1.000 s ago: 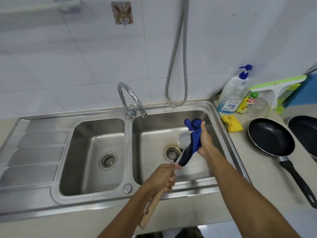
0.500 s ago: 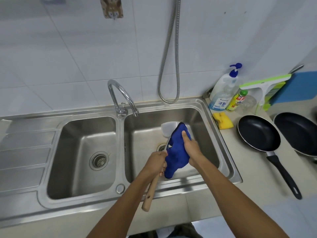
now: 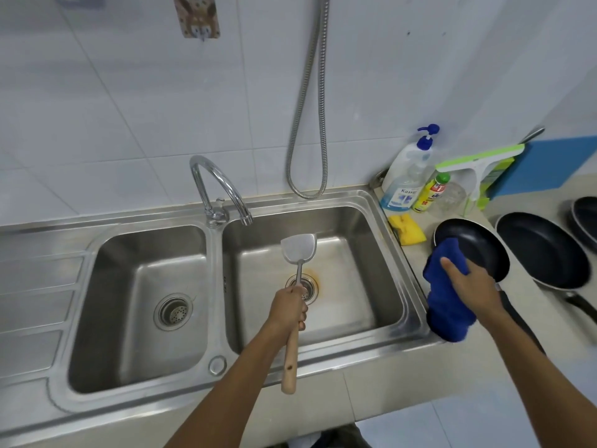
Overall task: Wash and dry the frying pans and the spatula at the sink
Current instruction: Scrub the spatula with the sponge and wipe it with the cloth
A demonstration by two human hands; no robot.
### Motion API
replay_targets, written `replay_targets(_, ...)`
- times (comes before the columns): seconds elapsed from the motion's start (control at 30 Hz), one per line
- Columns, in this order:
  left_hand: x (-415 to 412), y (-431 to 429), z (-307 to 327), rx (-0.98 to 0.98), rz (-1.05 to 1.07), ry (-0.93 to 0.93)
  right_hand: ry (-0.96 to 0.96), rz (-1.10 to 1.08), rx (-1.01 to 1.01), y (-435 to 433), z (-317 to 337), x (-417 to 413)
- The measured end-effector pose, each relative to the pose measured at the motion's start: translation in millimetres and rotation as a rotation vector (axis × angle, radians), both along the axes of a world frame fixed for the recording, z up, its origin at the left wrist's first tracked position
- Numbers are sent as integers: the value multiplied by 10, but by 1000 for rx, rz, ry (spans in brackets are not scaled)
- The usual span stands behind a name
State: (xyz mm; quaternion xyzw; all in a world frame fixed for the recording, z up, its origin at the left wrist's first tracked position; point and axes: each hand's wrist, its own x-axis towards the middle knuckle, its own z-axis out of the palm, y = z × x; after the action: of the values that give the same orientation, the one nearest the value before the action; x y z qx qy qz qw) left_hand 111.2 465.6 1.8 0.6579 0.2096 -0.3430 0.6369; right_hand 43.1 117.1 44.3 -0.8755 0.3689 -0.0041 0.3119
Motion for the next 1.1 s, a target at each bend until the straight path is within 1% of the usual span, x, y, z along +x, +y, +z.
replay_targets(0.07, -13, 3, -9, 4, -3, 15, 38, 106, -93, -122, -158, -107)
replay_targets(0.17, -13, 18, -10, 16, 9, 33, 99, 201, -204, -222, -457, -217)
replay_targets(0.27, -13, 50, 0, 27, 18, 26, 267, 267, -212, -222, -802, -282)
replay_targets(0.37, -4, 89, 31, 34, 22, 15, 436, 237, -254, -157, -976, -310)
replay_targets(0.53, 6, 97, 7, 35, 39, 24, 509, 280, -405, -20, -981, -329)
replay_targets(0.83, 17, 92, -11, -8, 68, 25, 577, 313, -342, -12, -847, -269)
replay_targets(0.9, 26, 101, -23, -17, 72, 24, 631, 284, -395, 103, -776, -248)
replay_targets(0.97, 33, 106, -41, -16, 67, 16, 617, 255, -507, 306, -658, -196)
replay_targets(1.0, 37, 104, -49, -8, 64, 12, 561, 252, -532, 436, -584, -160)
replay_targets(1.03, 43, 100, -58, 4, 60, 8, 480, 264, -518, 575, -536, -125)
replay_targets(1.1, 58, 80, -60, 30, 61, -1, 303, 320, -389, 893, -465, -73)
